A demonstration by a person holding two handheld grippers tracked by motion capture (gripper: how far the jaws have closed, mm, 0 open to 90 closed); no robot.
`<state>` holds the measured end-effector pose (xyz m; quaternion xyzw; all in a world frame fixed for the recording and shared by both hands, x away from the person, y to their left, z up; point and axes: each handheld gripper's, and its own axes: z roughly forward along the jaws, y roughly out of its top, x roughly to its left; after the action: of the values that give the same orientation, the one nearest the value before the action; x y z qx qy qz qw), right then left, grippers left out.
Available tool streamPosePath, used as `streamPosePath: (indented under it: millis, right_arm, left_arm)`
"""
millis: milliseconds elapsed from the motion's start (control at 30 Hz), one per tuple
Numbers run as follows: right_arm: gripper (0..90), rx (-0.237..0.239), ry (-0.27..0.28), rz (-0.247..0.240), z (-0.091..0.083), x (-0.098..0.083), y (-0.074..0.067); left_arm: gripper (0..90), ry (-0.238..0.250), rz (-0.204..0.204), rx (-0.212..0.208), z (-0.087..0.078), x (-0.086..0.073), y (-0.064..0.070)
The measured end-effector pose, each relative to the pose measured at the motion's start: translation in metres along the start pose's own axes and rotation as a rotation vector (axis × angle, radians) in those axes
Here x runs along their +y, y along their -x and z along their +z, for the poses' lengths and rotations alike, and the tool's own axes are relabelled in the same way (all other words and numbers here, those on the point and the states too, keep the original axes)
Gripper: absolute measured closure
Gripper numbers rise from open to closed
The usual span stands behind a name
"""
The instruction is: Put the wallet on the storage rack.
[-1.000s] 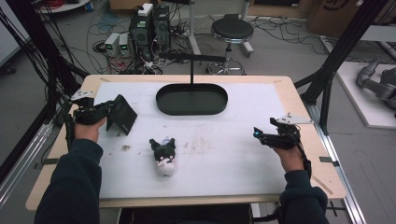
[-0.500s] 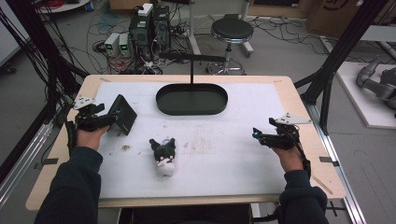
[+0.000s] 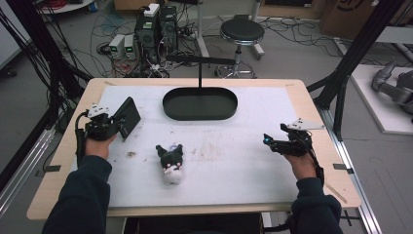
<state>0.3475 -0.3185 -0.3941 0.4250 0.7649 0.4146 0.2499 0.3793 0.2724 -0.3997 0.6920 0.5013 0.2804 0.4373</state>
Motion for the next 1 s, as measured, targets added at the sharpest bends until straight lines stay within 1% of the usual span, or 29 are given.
streamPosePath:
  millis: [100,133,167,300,400,467,600,633,700,767,833,867,900,967,1000]
  right_arm:
    - [19.9,0.000,0.000,0.001,0.000,0.000,0.000]
    - [20.0,0.002,0.001,0.001,0.001,0.000,0.000]
    - [19.9,0.005,0.003,-0.001,0.001,0.000,0.000]
    - [19.9,0.005,0.003,0.001,0.001,0.001,-0.001]
    - [19.9,0.005,0.004,-0.004,0.001,0.001,0.001]
    - [19.9,0.006,0.007,0.003,0.001,0.001,0.001]
    - [19.9,0.009,0.009,0.009,0.000,0.000,0.002]
    - [20.0,0.007,0.011,0.014,0.000,0.000,0.003]
    - [19.9,0.009,0.010,0.016,0.000,0.000,0.003]
    - [19.9,0.010,0.014,0.015,-0.001,0.000,0.004]
    - [19.9,0.011,0.014,0.016,-0.001,0.000,0.005]
    - [19.9,0.014,0.015,0.023,-0.001,0.000,0.005]
    - [19.9,0.014,0.015,0.023,-0.001,0.000,0.005]
    - [19.9,0.014,0.017,0.029,-0.001,-0.001,0.006]
    - [19.9,0.014,0.017,0.029,-0.001,-0.001,0.006]
  left_arm:
    - [77.8,0.030,-0.013,-0.015,-0.001,0.009,0.001]
    - [77.8,0.050,-0.016,-0.029,-0.001,0.018,0.003]
    - [77.8,0.050,-0.016,-0.029,-0.001,0.018,0.003]
    - [77.8,0.098,-0.017,-0.073,0.000,0.039,0.008]
    - [77.8,0.120,-0.009,-0.100,0.004,0.054,0.013]
    - [77.7,0.119,-0.011,-0.116,0.009,0.064,0.015]
    - [77.8,0.115,0.025,-0.141,0.022,0.082,0.025]
    - [77.7,0.123,0.032,-0.146,0.027,0.086,0.029]
    - [77.7,0.127,0.033,-0.161,0.036,0.091,0.032]
    - [77.7,0.117,0.031,-0.167,0.046,0.094,0.036]
    - [77.8,0.113,0.031,-0.174,0.058,0.092,0.041]
    - [77.8,0.094,0.035,-0.180,0.066,0.089,0.044]
    - [77.8,0.094,0.035,-0.180,0.066,0.089,0.044]
    - [77.8,0.071,0.043,-0.186,0.076,0.085,0.048]
    - [77.8,0.068,0.049,-0.186,0.080,0.084,0.049]
